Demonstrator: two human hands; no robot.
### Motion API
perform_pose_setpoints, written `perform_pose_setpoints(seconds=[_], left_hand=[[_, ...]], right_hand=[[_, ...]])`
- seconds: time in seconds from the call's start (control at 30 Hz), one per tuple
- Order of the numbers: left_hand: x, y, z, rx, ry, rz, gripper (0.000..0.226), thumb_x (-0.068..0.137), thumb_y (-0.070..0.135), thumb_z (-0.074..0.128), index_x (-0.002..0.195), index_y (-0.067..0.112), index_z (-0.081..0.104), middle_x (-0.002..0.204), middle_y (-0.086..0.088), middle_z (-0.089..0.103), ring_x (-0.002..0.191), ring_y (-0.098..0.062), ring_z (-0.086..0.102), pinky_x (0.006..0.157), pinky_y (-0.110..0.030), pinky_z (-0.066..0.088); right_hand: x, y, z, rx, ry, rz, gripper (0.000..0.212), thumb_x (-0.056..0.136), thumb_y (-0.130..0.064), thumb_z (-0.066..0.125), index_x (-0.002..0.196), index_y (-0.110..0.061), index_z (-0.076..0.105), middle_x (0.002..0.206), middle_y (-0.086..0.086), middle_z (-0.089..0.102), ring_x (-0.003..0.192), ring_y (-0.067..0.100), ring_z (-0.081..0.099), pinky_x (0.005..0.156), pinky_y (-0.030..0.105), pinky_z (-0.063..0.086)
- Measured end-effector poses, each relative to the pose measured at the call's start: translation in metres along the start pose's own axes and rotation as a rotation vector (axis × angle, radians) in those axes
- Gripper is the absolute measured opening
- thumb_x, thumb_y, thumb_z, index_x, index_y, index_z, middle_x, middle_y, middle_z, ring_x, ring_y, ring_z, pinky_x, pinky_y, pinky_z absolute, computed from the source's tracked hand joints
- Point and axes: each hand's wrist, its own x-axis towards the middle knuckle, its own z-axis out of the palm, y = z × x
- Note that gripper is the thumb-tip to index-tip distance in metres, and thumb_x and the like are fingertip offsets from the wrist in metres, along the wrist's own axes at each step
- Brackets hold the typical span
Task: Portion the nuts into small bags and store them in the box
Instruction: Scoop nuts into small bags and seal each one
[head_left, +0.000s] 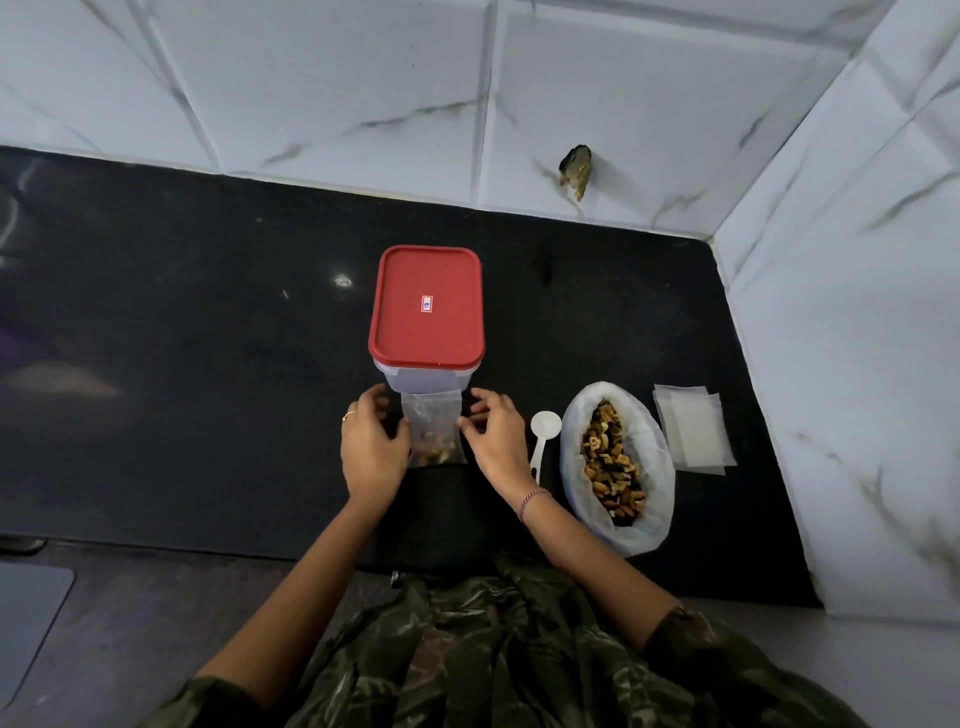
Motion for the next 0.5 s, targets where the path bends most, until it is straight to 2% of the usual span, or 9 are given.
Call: perform_pose_setpoints(seconds=[0.07, 0.17, 0.3, 0.5], left_hand=[[-0.014, -0.002, 0.004, 0.136, -0.016, 0.142, 0.042, 0.083, 0.007, 0.066, 0.124, 0.011, 0.055, 0.119, -0.007, 0.055, 0.109, -0.021, 0.052, 0.079, -0.029, 0.046], [-0.026, -0.011, 0.009, 0.320, -0.123, 0.283, 0.036, 0.087, 0.007, 0.060, 0.123, 0.008, 0.060, 0.123, -0.008, 0.058, 0.112, -0.023, 0.052, 0.081, -0.032, 0.049], [-0.027, -0.018, 0.010, 0.428, -0.176, 0.332, 0.034, 0.091, 0.008, 0.056, 0.124, 0.008, 0.063, 0.125, -0.007, 0.063, 0.117, -0.024, 0.055, 0.091, -0.037, 0.050], [-0.027, -0.018, 0.008, 0.555, -0.175, 0.390, 0.031, 0.091, 0.011, 0.059, 0.121, 0.013, 0.066, 0.122, -0.004, 0.067, 0.117, -0.023, 0.059, 0.090, -0.040, 0.049]], right_hand=[[-0.013, 0.003, 0.000, -0.164, 0.012, -0.254, 0.044, 0.087, -0.005, 0.061, 0.130, -0.005, 0.051, 0.124, 0.009, 0.049, 0.112, 0.016, 0.050, 0.100, 0.021, 0.040], [-0.023, 0.013, 0.006, -0.344, -0.096, -0.534, 0.046, 0.090, 0.000, 0.052, 0.135, 0.002, 0.045, 0.142, 0.017, 0.042, 0.134, 0.026, 0.037, 0.112, 0.025, 0.024], [-0.028, 0.027, 0.015, -0.478, -0.272, -0.559, 0.050, 0.097, -0.001, 0.036, 0.146, 0.001, 0.023, 0.156, 0.014, 0.016, 0.146, 0.024, 0.009, 0.115, 0.023, 0.001], [-0.030, 0.030, 0.021, -0.496, -0.268, -0.515, 0.052, 0.096, 0.002, 0.033, 0.146, 0.000, 0.019, 0.156, 0.015, 0.013, 0.146, 0.023, 0.009, 0.113, 0.020, -0.004]])
